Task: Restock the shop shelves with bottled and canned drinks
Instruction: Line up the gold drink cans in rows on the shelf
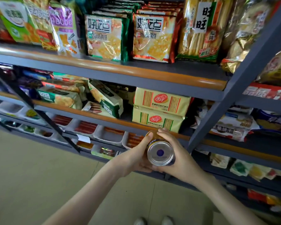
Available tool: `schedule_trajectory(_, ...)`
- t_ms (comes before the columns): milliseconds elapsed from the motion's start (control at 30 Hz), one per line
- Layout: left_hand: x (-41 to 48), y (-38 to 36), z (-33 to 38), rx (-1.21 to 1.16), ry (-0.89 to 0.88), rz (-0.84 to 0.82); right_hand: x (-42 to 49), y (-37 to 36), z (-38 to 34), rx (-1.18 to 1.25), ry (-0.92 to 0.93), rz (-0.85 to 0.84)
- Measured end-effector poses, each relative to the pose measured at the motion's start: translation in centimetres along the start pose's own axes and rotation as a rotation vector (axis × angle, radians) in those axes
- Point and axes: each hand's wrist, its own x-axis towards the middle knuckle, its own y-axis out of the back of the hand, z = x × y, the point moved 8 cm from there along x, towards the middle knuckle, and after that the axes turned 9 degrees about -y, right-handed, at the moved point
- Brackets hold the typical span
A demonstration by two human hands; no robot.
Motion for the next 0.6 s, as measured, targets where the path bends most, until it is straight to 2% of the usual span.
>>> schedule_trajectory(133,-0.9,0.3,-0.3,0.283,0.091,-0.107,0.1,-0.3,-0.1,0.173,-0.025,0.005)
schedule_trajectory(200,-1.1,1.0,0.0,0.403,0.035,-0.064,0.2,-0.4,0.2,0.266,-0.102,0.019)
schedule_trajectory(267,-1.2,1.8,0.7,0.522,-0.080,0.059,0.4,-0.2,0.6,0.367,-0.184,0.059)
schedule_trajectory(367,-1.2,2.8,2.7,0.955,-0.394,0.268,0.6,0.5,2.3,0.596,-0.349,0.110)
schedule_trajectory(467,-1.2,1.4,3.6,1.345,-0.783,0.292,0.7,1.2,3.6,0.733,-0.493,0.111)
schedule_trajectory(533,-1.6,-0.3,3.9,1.575,-1.067,0.296,0.6,1.4,3.7,0.769,-0.516,0.071)
schedule_trajectory(600,-1.9,-2.2,4.1,1.770,-1.263,0.268,0.4,1.0,3.1,0.780,-0.525,-0.014)
